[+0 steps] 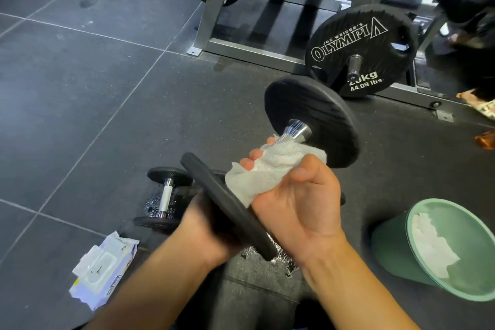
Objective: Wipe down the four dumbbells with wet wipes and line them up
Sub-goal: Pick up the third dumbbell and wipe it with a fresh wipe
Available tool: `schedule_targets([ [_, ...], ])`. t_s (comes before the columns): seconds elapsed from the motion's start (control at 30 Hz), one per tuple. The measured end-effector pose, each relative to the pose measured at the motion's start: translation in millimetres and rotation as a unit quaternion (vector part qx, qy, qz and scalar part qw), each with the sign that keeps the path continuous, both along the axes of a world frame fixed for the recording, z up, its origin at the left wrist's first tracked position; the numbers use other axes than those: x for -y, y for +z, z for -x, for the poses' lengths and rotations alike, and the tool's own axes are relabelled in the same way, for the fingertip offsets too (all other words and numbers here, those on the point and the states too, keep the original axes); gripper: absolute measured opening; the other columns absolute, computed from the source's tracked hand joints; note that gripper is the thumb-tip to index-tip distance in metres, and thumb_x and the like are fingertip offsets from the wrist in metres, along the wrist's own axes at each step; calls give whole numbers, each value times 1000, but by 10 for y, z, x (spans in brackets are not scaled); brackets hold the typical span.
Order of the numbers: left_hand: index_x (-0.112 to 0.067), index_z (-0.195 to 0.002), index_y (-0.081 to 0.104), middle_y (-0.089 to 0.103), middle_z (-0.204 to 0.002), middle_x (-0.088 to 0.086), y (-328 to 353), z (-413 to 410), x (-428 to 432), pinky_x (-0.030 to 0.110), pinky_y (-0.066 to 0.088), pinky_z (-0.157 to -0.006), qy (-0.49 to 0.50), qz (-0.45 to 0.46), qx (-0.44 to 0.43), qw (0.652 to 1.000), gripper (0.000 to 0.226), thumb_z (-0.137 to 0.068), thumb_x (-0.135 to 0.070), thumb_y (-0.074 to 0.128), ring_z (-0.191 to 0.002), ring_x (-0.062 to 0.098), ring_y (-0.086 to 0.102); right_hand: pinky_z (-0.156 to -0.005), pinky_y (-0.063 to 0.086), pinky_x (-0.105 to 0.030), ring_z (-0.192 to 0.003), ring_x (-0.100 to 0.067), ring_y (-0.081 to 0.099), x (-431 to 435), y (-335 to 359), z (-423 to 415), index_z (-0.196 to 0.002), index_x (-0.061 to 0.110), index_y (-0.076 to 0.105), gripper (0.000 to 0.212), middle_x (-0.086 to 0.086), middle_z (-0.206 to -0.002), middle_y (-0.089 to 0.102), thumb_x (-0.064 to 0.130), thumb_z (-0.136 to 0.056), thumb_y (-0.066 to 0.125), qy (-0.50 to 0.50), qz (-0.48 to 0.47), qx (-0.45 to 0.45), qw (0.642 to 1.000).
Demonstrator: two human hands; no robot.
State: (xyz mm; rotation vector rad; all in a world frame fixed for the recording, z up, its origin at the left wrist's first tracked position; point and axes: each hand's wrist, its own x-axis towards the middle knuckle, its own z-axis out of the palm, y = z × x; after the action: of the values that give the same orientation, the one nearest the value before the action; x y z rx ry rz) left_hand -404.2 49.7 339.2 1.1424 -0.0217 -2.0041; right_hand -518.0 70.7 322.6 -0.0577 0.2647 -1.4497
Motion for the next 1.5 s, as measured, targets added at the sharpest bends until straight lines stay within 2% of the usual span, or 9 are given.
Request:
schedule_targets([
  [0.2, -19, -55, 48, 46, -53, -1, 15, -49, 161, 25, 42, -52, 108, 220, 169, 955, 40, -94, -22, 44, -47, 13, 48, -95, 50, -46, -90, -27, 52, -19, 38, 34, -96, 9, 57, 42, -10, -92, 52, 4, -55, 64, 2, -12, -25, 1000],
  [0.43, -9, -72, 57, 61, -74, 10, -146, -288, 57, 45, 39, -78, -5, 793, 502, 344, 33, -100, -19, 43, -79, 24, 50, -87, 43, -38, -89, -24, 46, -44, -26, 2, -95, 14, 46, 36, -10, -92, 40, 10, -63, 62, 24, -20, -52, 998],
  [0.5, -5, -69, 55, 58, -75, 7, -145, -271, 64, 45, 39, -77, 6, 761, 505, 407, 30, -95, -14, 44, -78, 24, 49, -95, 41, -39, -89, -24, 45, -50, -39, -3, -92, 15, 45, 34, -10, -91, 38, 11, -63, 63, 13, -21, -45, 999],
  [0.67, -14, -62, 36, 42, -68, 8, -25, -210, 197, 34, 33, -63, 71, 384, 322, 862, 26, -87, -19, 41, -70, 21, 35, -106, 36, -44, -91, -26, 48, -79, -33, -41, -90, 14, 55, 30, -9, -93, 48, 9, -62, 64, 8, -22, -33, 999],
  [0.77, -19, -51, 38, 36, -51, -1, -24, -176, 273, 21, 31, -43, 57, 142, 141, 978, 45, -95, -16, 39, -49, 16, 31, -112, 34, -43, -89, -26, 52, -90, -11, -107, -91, 14, 55, 30, -9, -92, 51, 4, -64, 58, 3, -21, -12, 1000],
  [1.07, -14, -69, 22, 22, -70, 13, -42, -137, 256, 30, 32, -52, 99, 253, 220, 937, 28, -92, -15, 39, -62, 27, 24, -103, 38, -41, -86, -24, 47, -25, 14, -59, -99, 16, 44, 50, -7, -89, 43, 3, -55, 65, 9, -24, -32, 999],
  [1.3, -1, -63, 58, 60, -74, 14, -147, -265, 41, 46, 37, -79, -18, 769, 532, 353, 48, -102, -19, 38, -75, 29, 49, -71, 54, -32, -77, -20, 52, -76, 73, -89, -87, 11, 50, 19, -8, -83, 45, 9, -69, 49, 15, -69, -85, 994],
  [1.4, -3, -63, 54, 56, -73, 11, -164, -217, 35, 46, 37, -76, -3, 729, 542, 418, 43, -100, -18, 40, -73, 30, 48, -77, 52, -34, -78, -24, 51, -87, 20, -79, -82, 15, 45, 14, -8, -83, 43, 10, -70, 50, 12, -80, -64, 995],
  [1.5, -11, -61, 42, 46, -69, 9, -124, -197, 165, 34, 37, -68, 23, 525, 460, 716, 28, -88, -16, 41, -71, 24, 43, -100, 34, -45, -91, -29, 36, -60, -31, -61, -91, 22, 25, 47, -9, -90, 30, 13, -65, 63, 13, -80, -56, 995],
])
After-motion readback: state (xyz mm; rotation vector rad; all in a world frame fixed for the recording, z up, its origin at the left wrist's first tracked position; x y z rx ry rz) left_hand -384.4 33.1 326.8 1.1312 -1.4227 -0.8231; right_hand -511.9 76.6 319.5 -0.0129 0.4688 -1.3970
